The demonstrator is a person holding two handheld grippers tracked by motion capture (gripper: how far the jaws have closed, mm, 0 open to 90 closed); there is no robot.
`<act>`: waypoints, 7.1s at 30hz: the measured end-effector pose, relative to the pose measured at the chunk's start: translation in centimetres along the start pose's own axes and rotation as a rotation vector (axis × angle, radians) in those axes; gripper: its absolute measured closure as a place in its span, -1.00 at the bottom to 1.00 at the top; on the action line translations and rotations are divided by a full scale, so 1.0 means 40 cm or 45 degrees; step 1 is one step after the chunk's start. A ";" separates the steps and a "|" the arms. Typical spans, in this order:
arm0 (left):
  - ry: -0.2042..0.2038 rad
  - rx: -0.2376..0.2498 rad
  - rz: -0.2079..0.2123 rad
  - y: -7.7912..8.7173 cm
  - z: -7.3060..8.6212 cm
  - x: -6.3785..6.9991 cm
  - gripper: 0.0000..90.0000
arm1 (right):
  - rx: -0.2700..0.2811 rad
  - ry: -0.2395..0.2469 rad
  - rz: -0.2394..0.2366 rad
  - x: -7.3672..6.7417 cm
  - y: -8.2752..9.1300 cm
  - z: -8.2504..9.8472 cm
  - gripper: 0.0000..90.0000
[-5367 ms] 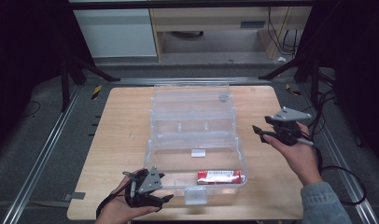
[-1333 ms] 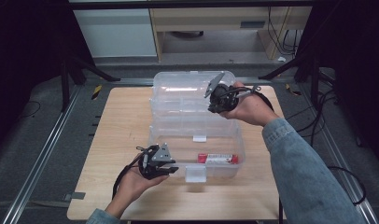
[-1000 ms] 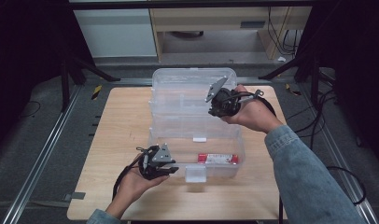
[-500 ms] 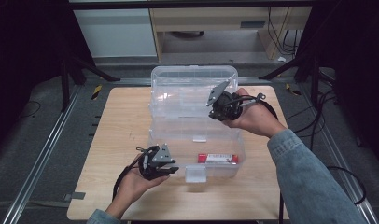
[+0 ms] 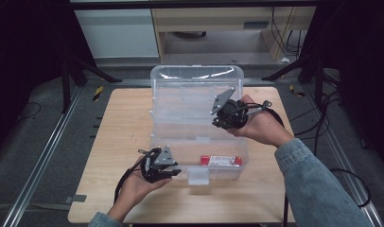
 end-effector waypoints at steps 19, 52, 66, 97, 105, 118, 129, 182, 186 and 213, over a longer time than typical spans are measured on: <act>-0.003 0.003 -0.005 0.000 0.000 0.001 0.55 | 0.032 -0.013 -0.043 -0.052 0.008 0.017 0.90; 0.023 0.008 -0.033 0.011 0.005 0.001 0.47 | 0.101 -0.073 -0.084 -0.089 0.005 0.039 0.83; 0.149 0.188 -0.001 0.163 -0.066 0.007 -0.14 | 0.132 -0.086 -0.084 -0.090 0.006 0.044 0.81; 0.348 0.398 -0.371 0.372 -0.138 -0.370 -0.11 | 0.163 -0.105 -0.105 -0.091 0.005 0.048 0.80; 0.322 0.418 -0.434 0.349 -0.182 -0.420 -0.08 | 0.171 -0.106 -0.112 -0.092 0.005 0.049 0.79; 0.340 0.405 -0.442 0.318 -0.198 -0.449 -0.03 | 0.180 -0.112 -0.126 -0.096 0.005 0.053 0.79; 0.386 0.418 -0.402 0.299 -0.216 -0.459 0.19 | 0.188 -0.118 -0.144 -0.101 0.004 0.056 0.79; 0.380 0.367 -0.354 0.314 -0.170 -0.359 0.57 | 0.246 -0.188 -0.087 -0.133 0.004 0.081 0.03; 0.379 0.378 -0.350 0.314 -0.166 -0.352 0.56 | 0.264 -0.239 -0.050 -0.127 0.019 0.086 -0.20; 0.358 0.355 -0.337 0.307 -0.130 -0.306 0.48 | 0.274 -0.253 -0.014 -0.153 0.052 0.094 -0.09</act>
Point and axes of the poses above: each handheld gripper's, and its own axes: y roughly backward along the jaws, z roughly out of its underside, x roughly to its right, the point moved 10 cm from there along -y, roughly forward along the jaws, and after that the axes turned 2 degrees about y, right-handed, at the moved point
